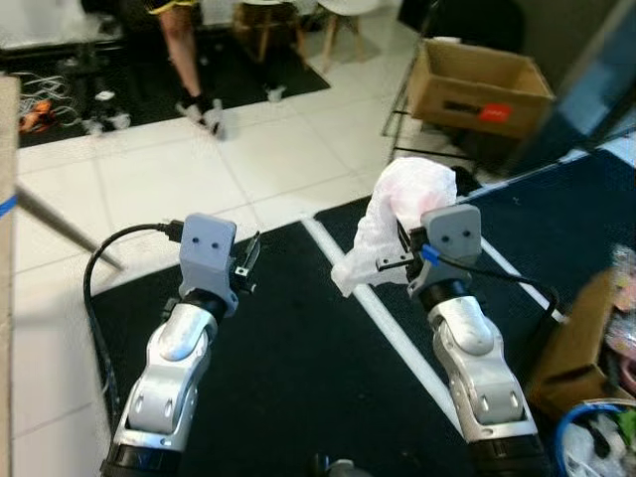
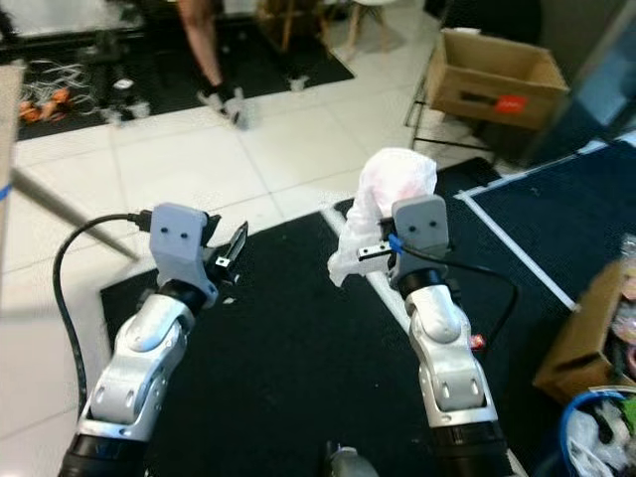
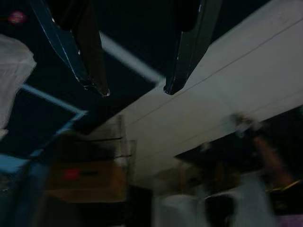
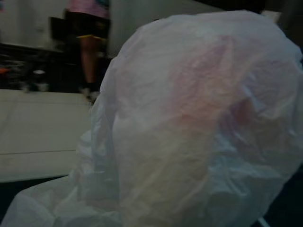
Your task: Picking trash to rubbish bin
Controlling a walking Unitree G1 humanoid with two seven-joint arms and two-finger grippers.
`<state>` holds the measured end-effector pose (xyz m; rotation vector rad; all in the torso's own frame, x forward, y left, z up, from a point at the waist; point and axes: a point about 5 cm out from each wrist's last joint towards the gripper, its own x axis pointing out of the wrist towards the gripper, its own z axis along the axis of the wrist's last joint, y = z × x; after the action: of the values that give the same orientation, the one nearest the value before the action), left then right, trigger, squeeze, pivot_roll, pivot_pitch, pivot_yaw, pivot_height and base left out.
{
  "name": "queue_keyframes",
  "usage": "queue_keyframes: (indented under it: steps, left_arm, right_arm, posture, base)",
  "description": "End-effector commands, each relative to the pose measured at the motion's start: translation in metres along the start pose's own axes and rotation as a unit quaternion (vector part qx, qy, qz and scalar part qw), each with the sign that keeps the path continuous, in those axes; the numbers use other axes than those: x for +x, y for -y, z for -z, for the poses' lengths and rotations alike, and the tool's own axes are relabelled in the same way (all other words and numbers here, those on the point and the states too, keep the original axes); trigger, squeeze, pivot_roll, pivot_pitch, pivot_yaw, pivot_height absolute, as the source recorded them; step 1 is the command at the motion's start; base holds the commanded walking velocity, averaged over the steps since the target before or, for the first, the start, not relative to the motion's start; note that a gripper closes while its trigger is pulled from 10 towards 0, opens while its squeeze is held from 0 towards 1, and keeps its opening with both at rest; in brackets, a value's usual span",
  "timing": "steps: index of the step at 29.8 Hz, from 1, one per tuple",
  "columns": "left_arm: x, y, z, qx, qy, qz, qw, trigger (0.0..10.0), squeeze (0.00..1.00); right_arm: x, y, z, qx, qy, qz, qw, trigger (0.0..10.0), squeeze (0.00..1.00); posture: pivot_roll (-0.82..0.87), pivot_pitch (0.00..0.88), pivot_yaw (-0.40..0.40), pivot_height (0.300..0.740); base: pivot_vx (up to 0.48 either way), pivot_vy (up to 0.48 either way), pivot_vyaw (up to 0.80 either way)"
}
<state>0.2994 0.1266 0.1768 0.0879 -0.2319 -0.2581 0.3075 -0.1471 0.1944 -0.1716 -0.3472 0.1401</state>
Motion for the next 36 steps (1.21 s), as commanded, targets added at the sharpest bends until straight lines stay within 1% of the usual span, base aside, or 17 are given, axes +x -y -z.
queue_keyframes:
  steps: [1,10,11,12,13,15,16,24,28,30,32,36]
  left_arm:
    - [-0.003,0.001,0.004,0.0,-0.007,0.001,1.0,10.0,0.0]
    - [-0.004,0.002,0.004,-0.002,-0.007,0.0,1.0,10.0,0.0]
    - [-0.004,0.002,0.004,-0.001,-0.007,0.002,1.0,10.0,0.0]
    - [-0.003,0.003,0.003,0.001,-0.007,0.008,1.0,10.0,0.0]
    - [-0.002,0.003,0.002,0.004,-0.006,0.015,1.0,10.0,0.0]
    - [0.0,0.003,0.001,0.007,-0.006,0.021,1.0,10.0,0.0]
    - [0.001,0.002,0.0,0.009,-0.007,0.026,1.0,10.0,0.0]
    - [0.005,-0.001,0.002,0.01,-0.012,0.034,0.999,10.0,0.0]
    - [0.005,0.0,0.004,-0.002,-0.015,0.025,1.0,10.0,0.0]
    - [0.003,-0.001,0.008,-0.028,-0.025,0.002,0.999,10.0,0.0]
    - [0.002,-0.001,0.01,-0.035,-0.03,-0.006,0.999,10.0,0.0]
    - [0.001,0.0,0.01,-0.033,-0.032,-0.008,0.999,10.0,0.0]
  right_arm:
    - [-0.004,0.001,0.003,0.004,-0.004,0.002,1.0,10.0,0.0]
    - [-0.004,-0.001,0.005,0.005,-0.006,-0.002,1.0,10.0,0.0]
    - [-0.005,-0.002,0.006,0.007,-0.007,-0.002,1.0,10.0,0.0]
    - [-0.006,-0.002,0.008,0.009,-0.008,0.001,1.0,10.0,0.0]
    - [-0.007,-0.003,0.01,0.012,-0.01,0.006,1.0,10.0,0.0]
    - [-0.008,-0.004,0.011,0.014,-0.011,0.01,1.0,10.0,0.0]
    - [-0.01,-0.005,0.013,0.015,-0.012,0.014,1.0,10.0,0.0]
    - [-0.015,-0.005,0.015,0.019,-0.016,0.027,0.999,10.0,0.0]
    - [-0.016,-0.003,0.015,0.018,-0.017,0.027,0.999,10.0,0.0]
    - [-0.015,-0.004,0.016,0.017,-0.02,0.018,0.999,10.0,0.0]
    - [-0.015,-0.005,0.017,0.014,-0.022,0.012,1.0,10.0,0.0]
    - [-0.016,-0.007,0.019,0.017,-0.026,0.009,0.999,10.0,0.0]
  posture:
    - [-0.03,0.16,-0.053,0.74]
    - [-0.02,0.15,-0.057,0.74]
    - [0.0,0.14,-0.035,0.74]
    - [0.0,0.14,-0.031,0.74]
    - [0.02,0.144,0.001,0.74]
    - [0.03,0.143,0.009,0.74]
    - [0.03,0.141,0.024,0.74]
    - [0.01,0.151,0.039,0.74]
    - [0.01,0.153,0.035,0.74]
    - [0.01,0.158,0.032,0.74]
    - [0.01,0.158,0.032,0.74]
    - [0.01,0.166,0.025,0.74]
  base:
    - [0.0,0.0,-0.61]
    - [0.0,0.0,-0.61]
    - [0.0,0.0,-0.61]
    - [0.0,0.0,-0.61]
    - [0.0,0.0,-0.61]
    - [0.0,0.0,-0.61]
    - [0.0,0.0,-0.6]
    - [0.0,0.0,-0.6]
    - [0.0,0.0,-0.59]
    - [0.0,0.0,-0.22]
    - [0.0,0.0,0.0]
    - [0.0,0.0,0.0]
